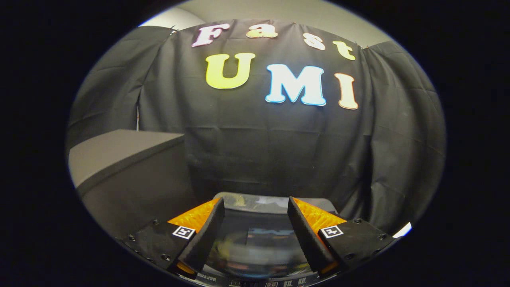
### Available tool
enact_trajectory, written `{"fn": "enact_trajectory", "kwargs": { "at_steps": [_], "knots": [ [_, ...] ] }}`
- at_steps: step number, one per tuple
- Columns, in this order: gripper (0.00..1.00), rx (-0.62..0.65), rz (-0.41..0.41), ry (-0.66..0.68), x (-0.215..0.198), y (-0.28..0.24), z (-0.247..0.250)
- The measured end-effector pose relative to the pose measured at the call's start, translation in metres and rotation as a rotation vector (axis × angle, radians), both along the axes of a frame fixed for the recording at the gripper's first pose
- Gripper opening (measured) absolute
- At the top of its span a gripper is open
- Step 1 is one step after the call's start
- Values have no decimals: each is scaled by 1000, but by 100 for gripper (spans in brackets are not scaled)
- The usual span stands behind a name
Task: Put the clothes into the washing machine and then close the washing machine lid.
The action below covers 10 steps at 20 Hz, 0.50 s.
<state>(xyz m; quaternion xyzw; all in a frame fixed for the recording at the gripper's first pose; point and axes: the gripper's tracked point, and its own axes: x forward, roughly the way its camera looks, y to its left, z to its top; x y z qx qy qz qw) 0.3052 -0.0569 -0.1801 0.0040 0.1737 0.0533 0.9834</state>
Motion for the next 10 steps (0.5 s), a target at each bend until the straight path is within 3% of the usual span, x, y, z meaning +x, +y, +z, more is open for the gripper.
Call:
{"fn": "enact_trajectory", "kwargs": {
  "at_steps": [5, 10],
  "knots": [
    [98, 21, 33, 14, -57, 17, -20],
    [98, 29, 57, -69, -104, 27, 16]
  ]
}}
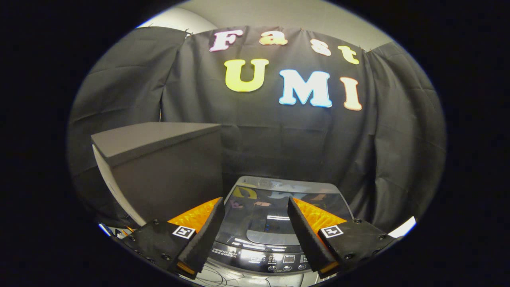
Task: Put the clothes into the washing machine and then close the washing machine lid.
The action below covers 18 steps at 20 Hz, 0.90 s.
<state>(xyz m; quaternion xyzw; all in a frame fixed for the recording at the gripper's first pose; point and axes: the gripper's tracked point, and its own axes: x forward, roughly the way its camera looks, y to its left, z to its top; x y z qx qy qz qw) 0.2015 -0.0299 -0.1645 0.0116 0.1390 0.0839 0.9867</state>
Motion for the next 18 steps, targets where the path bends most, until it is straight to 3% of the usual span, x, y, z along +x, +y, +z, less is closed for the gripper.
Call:
{"fn": "enact_trajectory", "kwargs": {
  "at_steps": [9, 18],
  "knots": [
    [98, 74, -39, -90, -118, -2, 68],
    [98, 91, -168, -217, -196, -23, 145]
  ]
}}
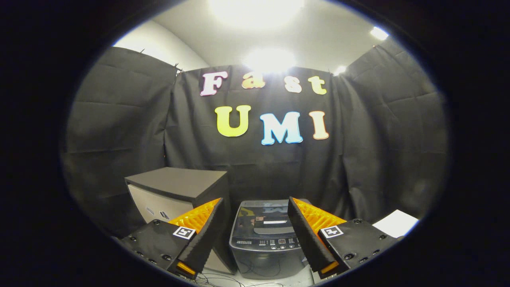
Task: Put the clothes into the washing machine and then close the washing machine lid.
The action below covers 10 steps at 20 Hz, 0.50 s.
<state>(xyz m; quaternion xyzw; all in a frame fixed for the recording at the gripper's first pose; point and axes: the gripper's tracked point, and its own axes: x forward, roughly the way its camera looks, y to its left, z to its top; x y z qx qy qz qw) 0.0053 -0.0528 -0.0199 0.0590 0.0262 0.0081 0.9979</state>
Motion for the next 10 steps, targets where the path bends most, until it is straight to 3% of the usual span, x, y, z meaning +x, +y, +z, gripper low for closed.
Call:
{"fn": "enact_trajectory", "kwargs": {
  "at_steps": [10],
  "knots": [
    [98, 1, -20, -21, -15, 2, 20]
  ]
}}
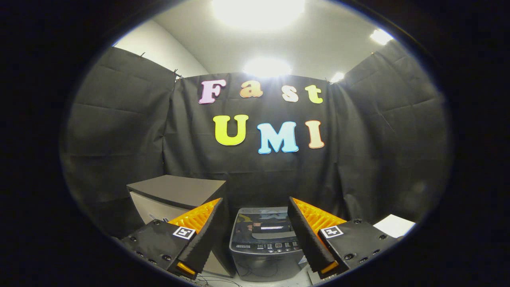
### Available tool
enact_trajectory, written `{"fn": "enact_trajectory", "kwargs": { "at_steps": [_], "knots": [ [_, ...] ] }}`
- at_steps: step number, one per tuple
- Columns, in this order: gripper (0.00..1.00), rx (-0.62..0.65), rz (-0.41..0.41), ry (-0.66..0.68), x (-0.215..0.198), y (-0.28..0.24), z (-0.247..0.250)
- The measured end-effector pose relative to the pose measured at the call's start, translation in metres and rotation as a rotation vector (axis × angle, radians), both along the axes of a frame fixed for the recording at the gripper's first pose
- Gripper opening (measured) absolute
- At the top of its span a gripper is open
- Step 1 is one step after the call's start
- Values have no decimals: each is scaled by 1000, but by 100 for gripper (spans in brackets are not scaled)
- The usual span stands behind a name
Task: Put the clothes into the washing machine and then close the washing machine lid.
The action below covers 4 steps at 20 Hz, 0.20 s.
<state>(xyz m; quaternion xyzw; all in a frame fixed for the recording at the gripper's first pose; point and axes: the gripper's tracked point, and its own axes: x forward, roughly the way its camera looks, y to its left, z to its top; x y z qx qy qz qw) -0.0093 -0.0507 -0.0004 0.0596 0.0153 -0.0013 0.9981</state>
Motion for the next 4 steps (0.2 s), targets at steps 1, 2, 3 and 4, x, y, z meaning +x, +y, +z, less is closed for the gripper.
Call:
{"fn": "enact_trajectory", "kwargs": {
  "at_steps": [1, 2, 3, 4],
  "knots": [
    [98, 2, 0, 1, -1, 1, -1],
    [98, 5, 0, -1, -1, 1, 0],
    [98, 5, 1, -3, -1, 3, 0],
    [98, 1, 3, -4, -2, 4, -1]
  ]
}}
